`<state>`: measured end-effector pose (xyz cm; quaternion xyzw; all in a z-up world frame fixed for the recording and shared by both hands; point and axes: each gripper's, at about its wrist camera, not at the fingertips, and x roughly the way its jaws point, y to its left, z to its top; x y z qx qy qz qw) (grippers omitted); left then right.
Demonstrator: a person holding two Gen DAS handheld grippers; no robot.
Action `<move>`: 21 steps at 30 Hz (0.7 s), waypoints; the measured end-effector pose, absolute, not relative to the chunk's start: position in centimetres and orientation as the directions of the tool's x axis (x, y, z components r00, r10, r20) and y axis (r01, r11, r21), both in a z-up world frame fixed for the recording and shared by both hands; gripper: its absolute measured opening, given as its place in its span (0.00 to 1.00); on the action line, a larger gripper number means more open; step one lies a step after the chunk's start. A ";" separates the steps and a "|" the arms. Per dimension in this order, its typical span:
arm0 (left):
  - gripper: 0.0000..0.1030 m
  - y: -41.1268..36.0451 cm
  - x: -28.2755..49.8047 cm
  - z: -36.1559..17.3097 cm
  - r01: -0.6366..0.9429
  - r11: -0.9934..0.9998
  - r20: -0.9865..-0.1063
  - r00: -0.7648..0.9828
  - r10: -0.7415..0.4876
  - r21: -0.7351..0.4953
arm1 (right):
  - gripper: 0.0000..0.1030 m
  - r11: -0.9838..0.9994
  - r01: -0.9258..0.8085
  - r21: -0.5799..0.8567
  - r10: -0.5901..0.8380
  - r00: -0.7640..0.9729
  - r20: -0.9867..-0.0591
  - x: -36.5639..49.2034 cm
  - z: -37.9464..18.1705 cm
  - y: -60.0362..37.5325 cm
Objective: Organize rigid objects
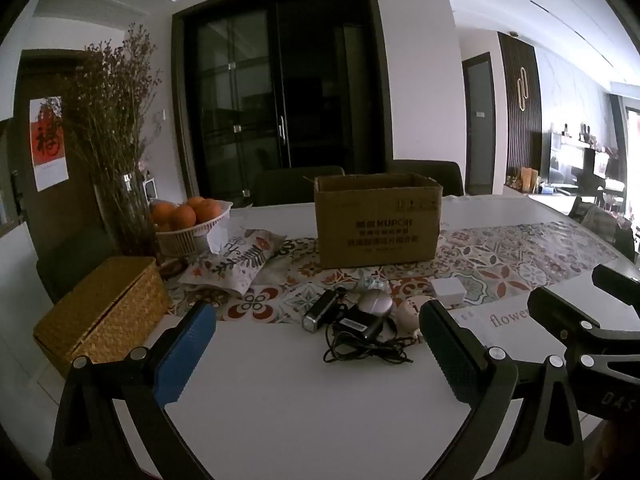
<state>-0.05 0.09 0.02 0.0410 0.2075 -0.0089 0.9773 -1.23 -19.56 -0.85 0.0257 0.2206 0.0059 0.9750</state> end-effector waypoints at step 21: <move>1.00 0.0 0.3 -0.4 0.041 0.996 -0.421 0.907 -0.005 0.077 | 1.00 0.998 -0.004 0.059 0.030 0.897 -0.440 -0.8 -1.2 -19.6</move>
